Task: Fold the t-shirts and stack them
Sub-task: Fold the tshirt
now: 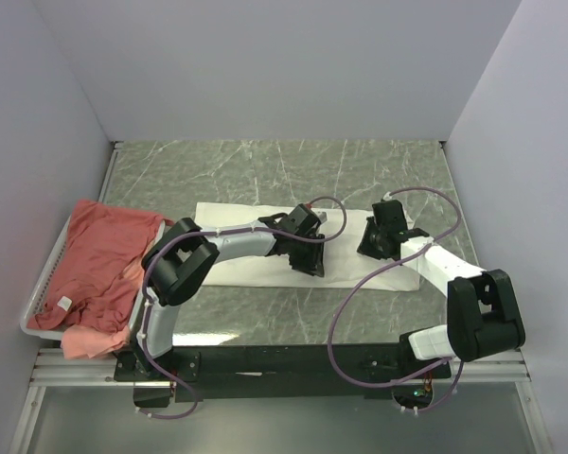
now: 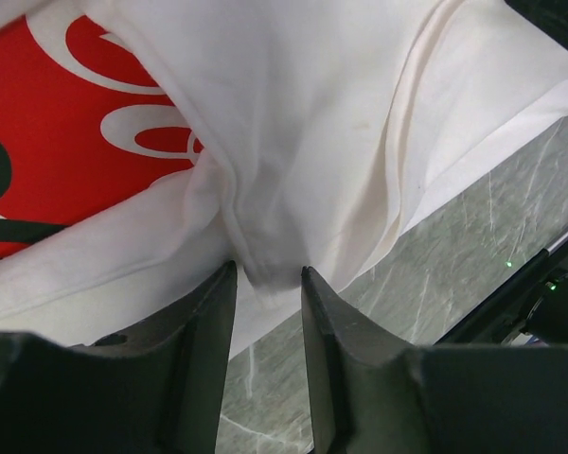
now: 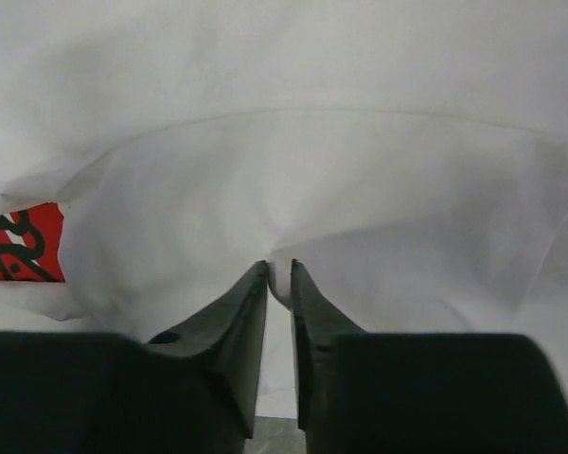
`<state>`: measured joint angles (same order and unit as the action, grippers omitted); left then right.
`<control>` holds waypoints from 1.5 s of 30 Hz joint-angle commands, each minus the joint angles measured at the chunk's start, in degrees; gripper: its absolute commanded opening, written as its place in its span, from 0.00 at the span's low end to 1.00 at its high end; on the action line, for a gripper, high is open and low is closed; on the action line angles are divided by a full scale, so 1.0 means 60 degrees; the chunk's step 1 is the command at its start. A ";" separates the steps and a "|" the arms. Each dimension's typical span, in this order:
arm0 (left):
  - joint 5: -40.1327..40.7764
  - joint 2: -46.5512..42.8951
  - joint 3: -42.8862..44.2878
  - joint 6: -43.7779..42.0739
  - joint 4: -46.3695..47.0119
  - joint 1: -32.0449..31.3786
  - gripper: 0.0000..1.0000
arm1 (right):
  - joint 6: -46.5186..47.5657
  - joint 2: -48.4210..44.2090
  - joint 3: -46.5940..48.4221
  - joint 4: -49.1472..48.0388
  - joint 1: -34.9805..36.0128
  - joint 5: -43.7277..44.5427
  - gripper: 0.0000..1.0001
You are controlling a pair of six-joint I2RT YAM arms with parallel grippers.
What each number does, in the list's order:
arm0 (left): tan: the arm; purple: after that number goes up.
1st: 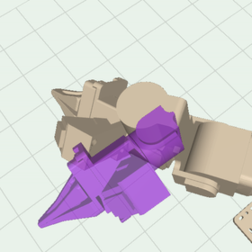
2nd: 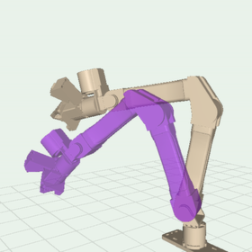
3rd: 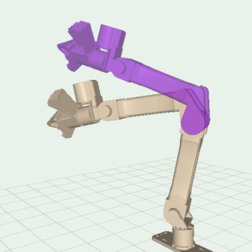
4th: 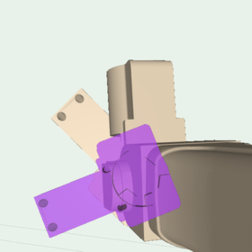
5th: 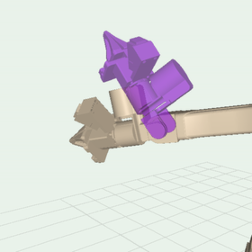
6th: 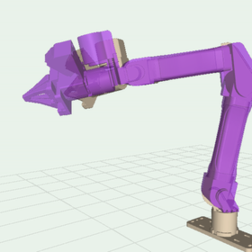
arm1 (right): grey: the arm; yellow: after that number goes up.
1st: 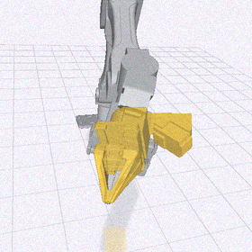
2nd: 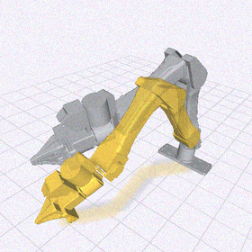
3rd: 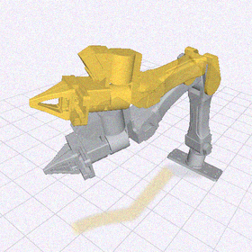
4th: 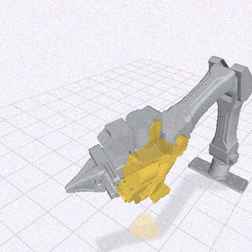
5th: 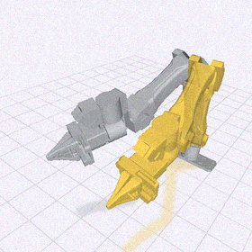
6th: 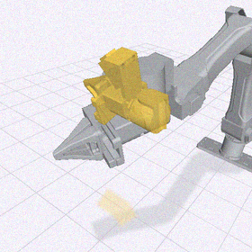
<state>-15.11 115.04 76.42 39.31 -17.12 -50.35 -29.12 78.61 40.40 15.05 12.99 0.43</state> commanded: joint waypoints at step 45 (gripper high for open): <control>-0.0630 -0.0717 0.0006 0.0948 -0.0090 -0.0002 0.01 | -0.1899 -0.6057 -0.1607 0.2604 0.0032 0.0925 0.00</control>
<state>-17.30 109.54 72.90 45.21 -17.87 -50.43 -39.64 42.22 30.39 29.58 12.99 3.99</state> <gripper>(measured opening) 0.015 0.007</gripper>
